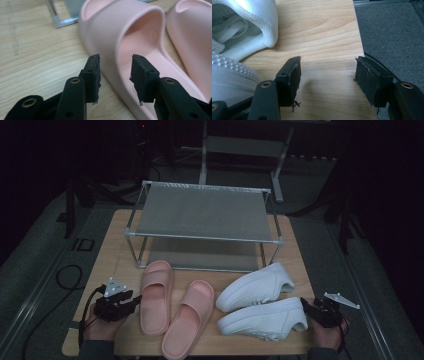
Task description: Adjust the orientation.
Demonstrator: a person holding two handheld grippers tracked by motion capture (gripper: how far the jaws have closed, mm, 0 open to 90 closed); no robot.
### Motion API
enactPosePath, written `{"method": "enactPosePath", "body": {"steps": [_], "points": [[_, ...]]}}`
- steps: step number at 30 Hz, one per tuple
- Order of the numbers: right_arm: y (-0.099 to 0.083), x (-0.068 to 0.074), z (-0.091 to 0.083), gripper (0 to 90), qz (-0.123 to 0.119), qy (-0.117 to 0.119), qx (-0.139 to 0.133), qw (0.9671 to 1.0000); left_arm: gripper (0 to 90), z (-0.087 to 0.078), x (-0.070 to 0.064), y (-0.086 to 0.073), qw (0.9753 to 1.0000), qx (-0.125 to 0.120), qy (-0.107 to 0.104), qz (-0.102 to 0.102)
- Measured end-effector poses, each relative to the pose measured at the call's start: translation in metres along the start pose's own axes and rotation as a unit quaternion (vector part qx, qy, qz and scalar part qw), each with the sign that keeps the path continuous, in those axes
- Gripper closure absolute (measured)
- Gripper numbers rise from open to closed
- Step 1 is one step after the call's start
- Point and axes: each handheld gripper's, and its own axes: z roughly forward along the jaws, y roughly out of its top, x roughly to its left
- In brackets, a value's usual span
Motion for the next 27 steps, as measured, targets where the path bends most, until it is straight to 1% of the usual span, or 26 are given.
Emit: {"method": "enactPosePath", "body": {"steps": [3,5,6,8,9,10,12,13,14,15,17,18,25,27], "points": [[0.0,0.0,0.0,36.5,0.0,0.0,0.0,1.0,61.2,0.001,-0.003,0.0,1.0,0.002,-0.004,0.003],[0.0,0.0,0.0,36.5,0.0,0.0,0.0,1.0,61.5,0.002,-0.003,0.001,1.0,0.006,-0.003,0.003],[0.0,0.0,0.0,36.5,0.0,0.0,0.0,1.0,62.6,0.004,-0.002,0.001,1.0,0.009,0.0,-0.001],[0.0,0.0,0.0,36.5,0.0,0.0,0.0,1.0,65.1,0.005,-0.001,0.002,0.9999,0.011,0.002,-0.001],[0.0,0.0,0.0,36.5,0.0,0.0,0.0,1.0,65.1,0.007,-0.001,0.002,0.9999,0.009,-0.002,-0.004],[0.0,0.0,0.0,36.5,-0.001,0.0,0.0,1.0,66.8,0.008,-0.001,0.003,0.9999,0.009,-0.002,-0.003],[0.0,0.0,0.0,36.5,-0.001,0.0,0.0,1.0,70.1,0.011,-0.001,0.006,0.9998,0.017,0.005,0.003],[0.0,0.0,0.0,36.5,-0.001,0.0,0.0,1.0,72.3,0.013,-0.001,0.007,0.9997,0.02,0.011,0.005],[0.0,0.0,0.0,36.5,-0.001,0.0,0.0,1.0,73.1,0.014,-0.001,0.008,0.9996,0.022,0.015,0.006],[0.0,0.0,0.0,36.5,-0.001,0.0,0.0,1.0,76.2,0.016,-0.002,0.008,0.9996,0.024,0.016,0.006],[0.0,0.0,0.0,36.5,-0.001,0.0,0.0,1.0,77.0,0.018,-0.003,0.01,0.9994,0.026,0.018,0.012],[0.0,0.0,0.0,36.5,-0.001,0.0,0.0,1.0,77.9,0.02,-0.004,0.01,0.9994,0.027,0.019,0.011],[0.0,0.0,0.0,36.5,-0.001,0.0,0.0,1.0,77.6,0.028,-0.007,0.013,0.9981,0.037,0.045,0.018],[0.0,0.0,0.0,36.5,-0.001,0.0,0.0,1.0,78.1,0.027,-0.007,0.013,0.998,0.039,0.045,0.022]]}}
